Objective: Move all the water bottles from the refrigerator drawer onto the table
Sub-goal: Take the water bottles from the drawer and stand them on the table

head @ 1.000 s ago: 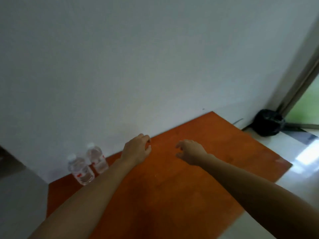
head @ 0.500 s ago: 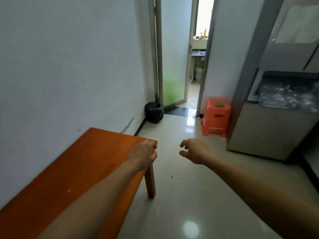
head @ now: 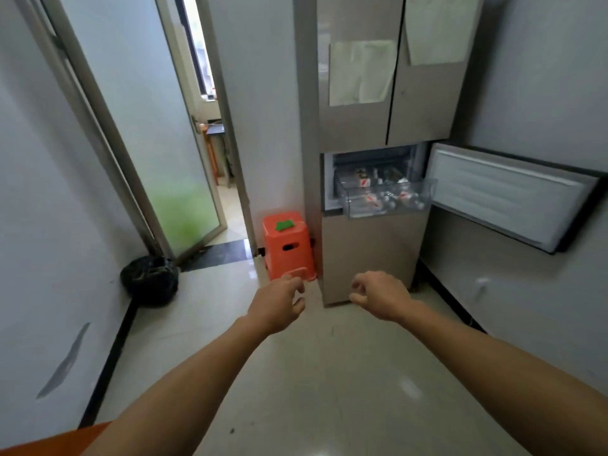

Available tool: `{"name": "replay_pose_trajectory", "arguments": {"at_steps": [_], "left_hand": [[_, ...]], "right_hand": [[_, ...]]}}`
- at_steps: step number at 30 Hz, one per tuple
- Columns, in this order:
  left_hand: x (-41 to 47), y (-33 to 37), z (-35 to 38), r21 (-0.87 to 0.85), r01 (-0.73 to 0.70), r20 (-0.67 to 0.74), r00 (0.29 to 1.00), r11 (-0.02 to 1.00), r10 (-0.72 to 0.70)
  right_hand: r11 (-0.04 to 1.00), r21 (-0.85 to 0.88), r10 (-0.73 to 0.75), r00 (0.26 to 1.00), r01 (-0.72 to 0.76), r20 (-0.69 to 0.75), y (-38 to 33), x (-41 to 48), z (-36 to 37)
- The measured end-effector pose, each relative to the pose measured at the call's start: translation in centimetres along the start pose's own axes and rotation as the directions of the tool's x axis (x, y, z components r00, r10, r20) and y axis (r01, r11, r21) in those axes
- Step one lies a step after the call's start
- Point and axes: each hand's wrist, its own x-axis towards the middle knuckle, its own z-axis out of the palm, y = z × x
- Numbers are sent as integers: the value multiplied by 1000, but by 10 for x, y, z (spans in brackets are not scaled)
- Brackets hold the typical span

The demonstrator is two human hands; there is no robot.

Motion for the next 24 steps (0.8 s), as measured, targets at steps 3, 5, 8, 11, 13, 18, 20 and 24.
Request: {"name": "replay_pose_trajectory", "arguments": {"at_steps": [3, 5, 8, 11, 13, 18, 20, 24], "left_hand": [[74, 11, 9, -15, -80, 30, 996, 997, 80], [118, 23, 19, -7, -129, 58, 990, 992, 130], [180, 44, 42, 4, -185, 86, 979, 983, 184], [241, 69, 70, 28, -226, 122, 968, 974, 221], [283, 85, 87, 23, -226, 124, 967, 974, 222], [382, 119, 113, -9, -187, 127, 974, 982, 187], [415, 126, 118, -21, -172, 103, 980, 985, 173], [467, 119, 122, -15, -138, 101, 985, 990, 139]], "right_hand": [[996, 28, 88, 996, -87, -15, 46, 35, -16], [990, 39, 139, 990, -138, -20, 79, 55, -23], [978, 70, 198, 980, -195, -30, 133, 87, -30], [969, 82, 233, 972, -232, -2, 190, 126, -36], [966, 97, 240, 971, -239, 10, 228, 157, -42], [965, 119, 233, 972, -235, 25, 310, 230, -67], [969, 105, 221, 975, -222, 16, 334, 263, -81], [974, 113, 195, 981, -194, 10, 359, 327, -100]]}}
